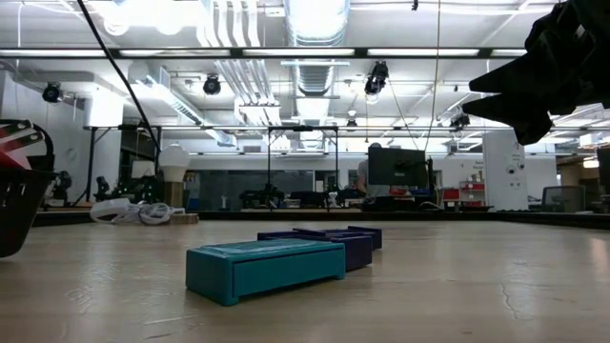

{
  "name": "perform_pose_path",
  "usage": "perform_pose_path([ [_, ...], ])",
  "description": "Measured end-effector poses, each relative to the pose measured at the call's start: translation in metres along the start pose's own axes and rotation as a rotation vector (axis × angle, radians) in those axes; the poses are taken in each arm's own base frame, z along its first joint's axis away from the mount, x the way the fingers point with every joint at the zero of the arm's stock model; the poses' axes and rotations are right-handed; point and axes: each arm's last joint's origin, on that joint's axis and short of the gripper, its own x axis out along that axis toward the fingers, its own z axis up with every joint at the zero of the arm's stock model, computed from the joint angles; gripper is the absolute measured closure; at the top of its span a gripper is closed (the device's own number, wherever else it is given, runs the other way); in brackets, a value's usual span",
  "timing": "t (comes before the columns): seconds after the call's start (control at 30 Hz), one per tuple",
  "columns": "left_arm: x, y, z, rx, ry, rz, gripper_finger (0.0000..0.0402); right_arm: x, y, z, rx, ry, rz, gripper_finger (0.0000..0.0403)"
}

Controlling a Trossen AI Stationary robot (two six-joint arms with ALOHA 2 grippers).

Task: Pick & Place Office items
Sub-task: Put the white digital clock into the orange basket, then put the top dark blue digital clock into the orange basket

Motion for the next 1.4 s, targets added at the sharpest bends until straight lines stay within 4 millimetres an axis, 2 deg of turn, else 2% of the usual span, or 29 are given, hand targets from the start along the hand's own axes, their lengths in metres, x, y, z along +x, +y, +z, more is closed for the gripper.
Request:
perform_pose_path([
  [0.4,-0.004,0.002,0.001,0.003,0.012,-0.019,0.0245,0.000,0.000,0.000,0.000,0.000,0.000,0.0193],
  [0.73,-0.009,0.004,0.002,-0.001,0.010,-0.048,0.0167,0.000,0.000,0.000,0.000,0.000,0.000,0.0193],
  [0.87,-0.009,0.004,0.002,-0.001,0.010,-0.049,0.0151,0.000,0.000,0.000,0.000,0.000,-0.001,0.0193],
  [1.23,-0.009,0.005,0.003,0.019,0.002,-0.037,0.0149,0.000,0.000,0.000,0.000,0.000,-0.001,0.0193],
  [1.4,-0.021,0.013,0.010,0.017,0.010,-0.047,0.0151,0.000,0.000,0.000,0.001,0.000,0.000,0.0193],
])
